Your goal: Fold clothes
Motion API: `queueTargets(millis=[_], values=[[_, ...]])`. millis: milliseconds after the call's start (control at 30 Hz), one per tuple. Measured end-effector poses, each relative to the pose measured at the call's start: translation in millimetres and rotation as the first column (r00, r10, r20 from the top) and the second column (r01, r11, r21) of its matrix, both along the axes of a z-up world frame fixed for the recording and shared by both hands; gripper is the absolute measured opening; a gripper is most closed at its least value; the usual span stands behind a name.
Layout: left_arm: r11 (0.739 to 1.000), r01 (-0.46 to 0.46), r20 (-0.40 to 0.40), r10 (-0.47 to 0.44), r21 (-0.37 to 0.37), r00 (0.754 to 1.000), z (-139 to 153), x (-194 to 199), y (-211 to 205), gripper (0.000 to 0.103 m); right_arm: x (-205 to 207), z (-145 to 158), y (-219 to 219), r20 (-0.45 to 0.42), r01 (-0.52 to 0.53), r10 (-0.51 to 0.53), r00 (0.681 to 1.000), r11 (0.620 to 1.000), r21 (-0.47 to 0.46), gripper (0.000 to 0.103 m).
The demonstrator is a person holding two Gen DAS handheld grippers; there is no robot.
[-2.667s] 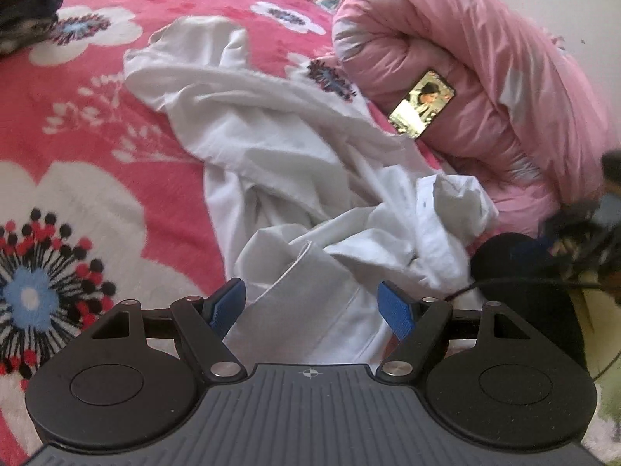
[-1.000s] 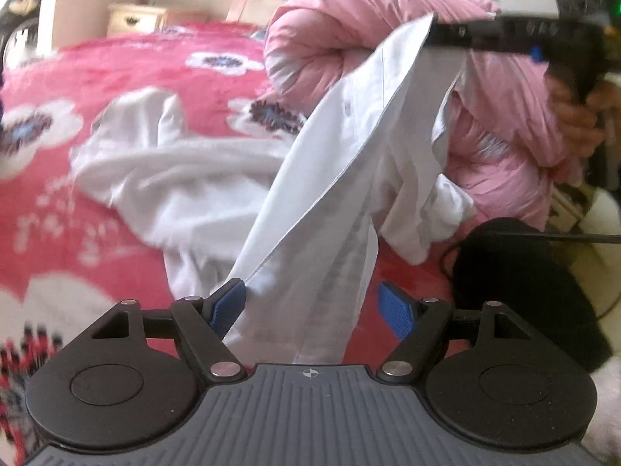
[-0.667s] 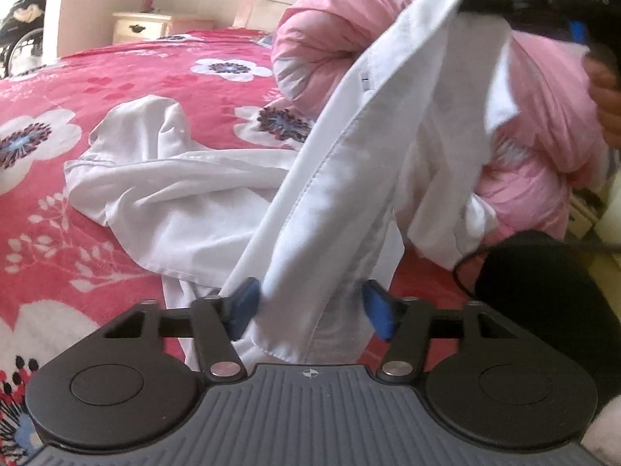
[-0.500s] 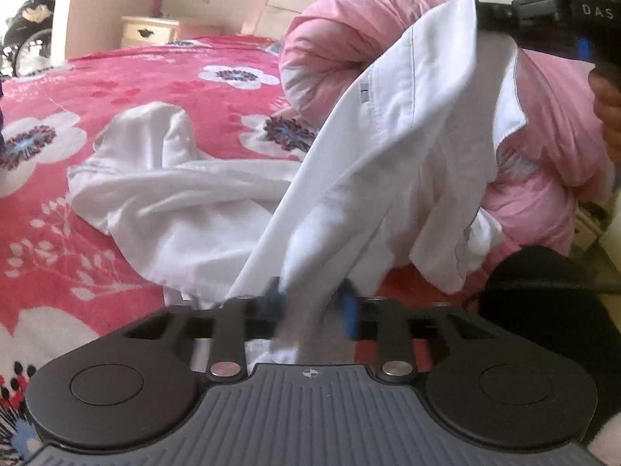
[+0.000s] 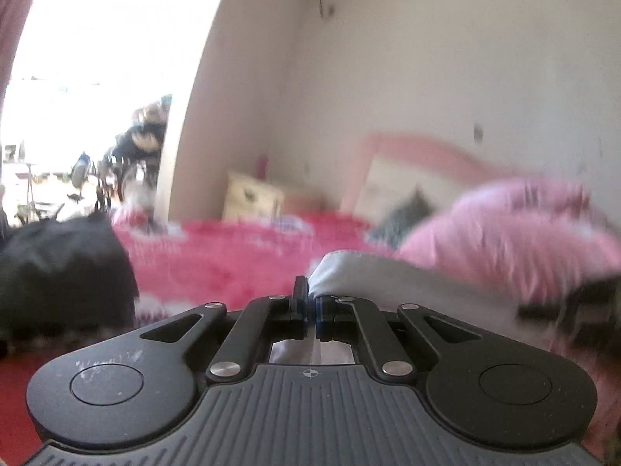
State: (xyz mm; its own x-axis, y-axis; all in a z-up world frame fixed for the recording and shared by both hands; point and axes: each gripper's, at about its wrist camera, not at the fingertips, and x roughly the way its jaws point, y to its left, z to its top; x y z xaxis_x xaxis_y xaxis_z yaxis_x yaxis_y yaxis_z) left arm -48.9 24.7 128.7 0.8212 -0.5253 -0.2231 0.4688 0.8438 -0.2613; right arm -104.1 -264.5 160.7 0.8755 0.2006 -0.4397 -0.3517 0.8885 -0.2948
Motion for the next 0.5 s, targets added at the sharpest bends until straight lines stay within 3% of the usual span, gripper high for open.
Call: queueTargets(millis=[133,400,500], values=[[0.999,-0.001,0.056,0.004,-0.054,0.998,25,-13,3,0.002,-9,-20,22,0.036,-0.013,0.016,0.999,0.996,-0.084,0.002],[0.998,-0.048,0.063,0.05,-0.037,0.997,25,-13,6,0.002,-15,-81,40,-0.133,-0.015,0.019,0.991,0.999,0.036,0.005],[0.997,-0.057,0.051,0.059,-0.042,0.997,22,-7,13,0.002,-17,-95,35,-0.198,-0.012,0.035,0.98,0.993,0.116,0.026]])
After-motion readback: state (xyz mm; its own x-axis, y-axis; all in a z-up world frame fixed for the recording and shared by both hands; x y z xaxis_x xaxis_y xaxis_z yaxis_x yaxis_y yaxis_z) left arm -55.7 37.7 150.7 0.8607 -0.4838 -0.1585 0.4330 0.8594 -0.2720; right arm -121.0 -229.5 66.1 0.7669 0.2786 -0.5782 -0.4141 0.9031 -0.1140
